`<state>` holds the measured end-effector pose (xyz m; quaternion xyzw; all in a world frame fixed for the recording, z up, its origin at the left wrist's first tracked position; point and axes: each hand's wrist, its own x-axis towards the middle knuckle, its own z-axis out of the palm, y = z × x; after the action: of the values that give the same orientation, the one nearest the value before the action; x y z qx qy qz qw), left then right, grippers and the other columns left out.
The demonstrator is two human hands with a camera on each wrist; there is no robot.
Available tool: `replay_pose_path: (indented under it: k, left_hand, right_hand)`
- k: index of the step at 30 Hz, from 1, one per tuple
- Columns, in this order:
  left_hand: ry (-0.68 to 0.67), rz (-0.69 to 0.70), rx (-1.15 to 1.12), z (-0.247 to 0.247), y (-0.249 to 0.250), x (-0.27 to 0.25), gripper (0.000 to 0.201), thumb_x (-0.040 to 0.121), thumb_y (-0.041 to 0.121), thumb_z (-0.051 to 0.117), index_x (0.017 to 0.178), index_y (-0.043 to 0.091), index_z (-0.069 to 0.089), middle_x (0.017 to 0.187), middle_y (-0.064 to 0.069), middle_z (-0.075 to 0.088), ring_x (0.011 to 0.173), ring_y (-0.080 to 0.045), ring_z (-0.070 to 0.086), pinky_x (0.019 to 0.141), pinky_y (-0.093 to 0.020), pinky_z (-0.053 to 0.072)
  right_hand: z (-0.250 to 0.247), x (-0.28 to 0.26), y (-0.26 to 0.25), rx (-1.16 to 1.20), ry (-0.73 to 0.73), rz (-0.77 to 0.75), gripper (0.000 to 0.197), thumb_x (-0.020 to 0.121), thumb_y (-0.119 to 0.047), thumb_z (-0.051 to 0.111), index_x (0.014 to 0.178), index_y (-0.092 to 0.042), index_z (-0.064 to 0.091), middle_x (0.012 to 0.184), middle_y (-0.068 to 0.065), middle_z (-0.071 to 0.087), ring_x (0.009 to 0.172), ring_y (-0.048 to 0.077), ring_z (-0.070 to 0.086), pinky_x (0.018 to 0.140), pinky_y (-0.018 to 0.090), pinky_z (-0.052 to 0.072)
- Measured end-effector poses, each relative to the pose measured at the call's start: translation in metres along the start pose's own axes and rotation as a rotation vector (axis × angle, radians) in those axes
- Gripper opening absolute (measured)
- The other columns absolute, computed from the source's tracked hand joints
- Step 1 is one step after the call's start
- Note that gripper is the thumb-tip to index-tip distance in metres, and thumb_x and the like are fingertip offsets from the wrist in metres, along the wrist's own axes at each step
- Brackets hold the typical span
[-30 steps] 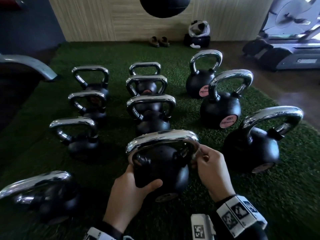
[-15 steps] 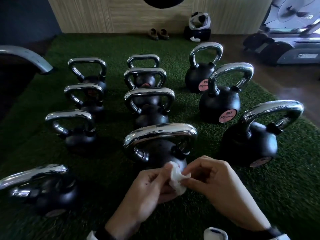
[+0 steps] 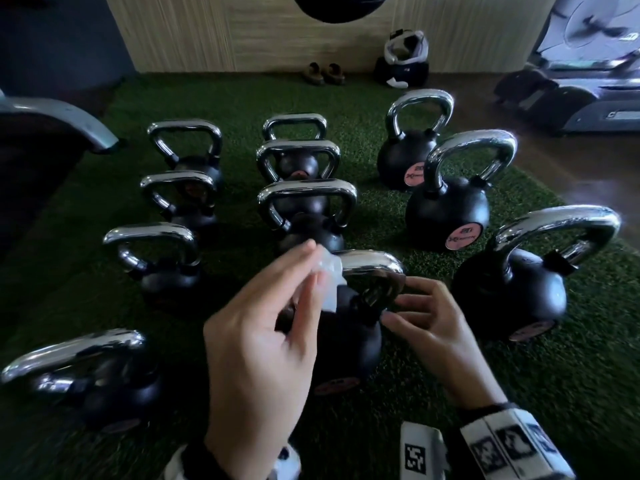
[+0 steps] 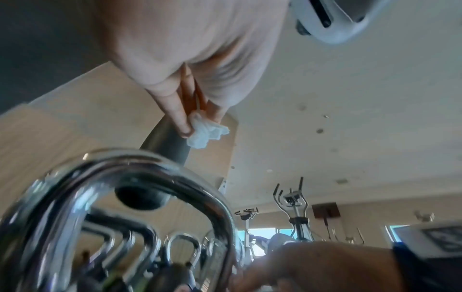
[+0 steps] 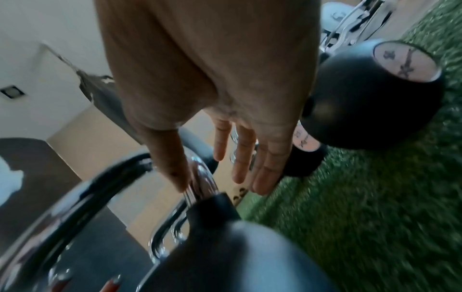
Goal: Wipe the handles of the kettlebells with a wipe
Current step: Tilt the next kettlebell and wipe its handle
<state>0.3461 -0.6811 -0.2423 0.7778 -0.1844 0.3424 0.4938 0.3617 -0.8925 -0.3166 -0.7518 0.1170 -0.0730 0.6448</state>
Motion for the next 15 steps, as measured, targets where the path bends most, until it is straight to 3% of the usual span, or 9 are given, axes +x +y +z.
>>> replay_pose_path:
  k: [2, 5, 9, 12, 15]
  left_hand:
    - [0.023, 0.147, 0.135, 0.007, -0.008, 0.018, 0.022, 0.098, 0.01, 0.07, 0.117, 0.002, 0.076, 0.12, -0.004, 0.075, 0.111, -0.011, 0.073, 0.093, -0.03, 0.06]
    - [-0.035, 0.143, 0.22, 0.027, -0.016, 0.035, 0.016, 0.096, 0.013, 0.073, 0.109, 0.006, 0.08, 0.114, -0.002, 0.078, 0.104, -0.012, 0.075, 0.09, -0.032, 0.059]
    - [-0.151, 0.149, 0.275, 0.04, -0.029, 0.03, 0.018, 0.096, 0.017, 0.074, 0.111, 0.008, 0.08, 0.113, 0.0, 0.078, 0.105, -0.012, 0.074, 0.091, -0.034, 0.059]
    - [-0.092, 0.074, 0.236, 0.013, -0.044, 0.028, 0.017, 0.099, 0.017, 0.071, 0.11, 0.008, 0.08, 0.111, 0.002, 0.079, 0.102, -0.01, 0.075, 0.089, -0.033, 0.06]
    - [-0.022, 0.047, 0.236, -0.006, -0.055, 0.021, 0.018, 0.098, 0.013, 0.07, 0.111, 0.007, 0.079, 0.112, 0.005, 0.076, 0.102, -0.004, 0.073, 0.091, -0.024, 0.059]
  right_hand:
    - [0.017, 0.009, 0.01, 0.034, -0.062, 0.037, 0.051, 0.072, -0.028, 0.091, 0.115, -0.033, 0.064, 0.109, -0.001, 0.076, 0.099, 0.014, 0.075, 0.089, 0.043, 0.061]
    - [0.041, 0.015, 0.018, -0.05, -0.029, -0.045, 0.046, 0.072, -0.049, 0.088, 0.111, -0.033, 0.07, 0.106, -0.009, 0.077, 0.101, 0.009, 0.073, 0.091, 0.044, 0.059]
    - [0.047, 0.015, 0.028, -0.149, 0.121, -0.095, 0.027, 0.079, -0.042, 0.084, 0.1, -0.03, 0.073, 0.094, -0.015, 0.077, 0.091, 0.001, 0.071, 0.086, 0.04, 0.059]
    - [0.046, 0.013, 0.029, -0.173, 0.121, -0.086, 0.024, 0.081, -0.044, 0.083, 0.099, -0.031, 0.072, 0.092, -0.015, 0.076, 0.091, 0.001, 0.07, 0.085, 0.039, 0.058]
    - [0.048, 0.012, 0.03, -0.136, 0.135, -0.072, 0.023, 0.082, -0.043, 0.082, 0.097, -0.03, 0.072, 0.092, -0.012, 0.076, 0.091, 0.004, 0.071, 0.086, 0.042, 0.058]
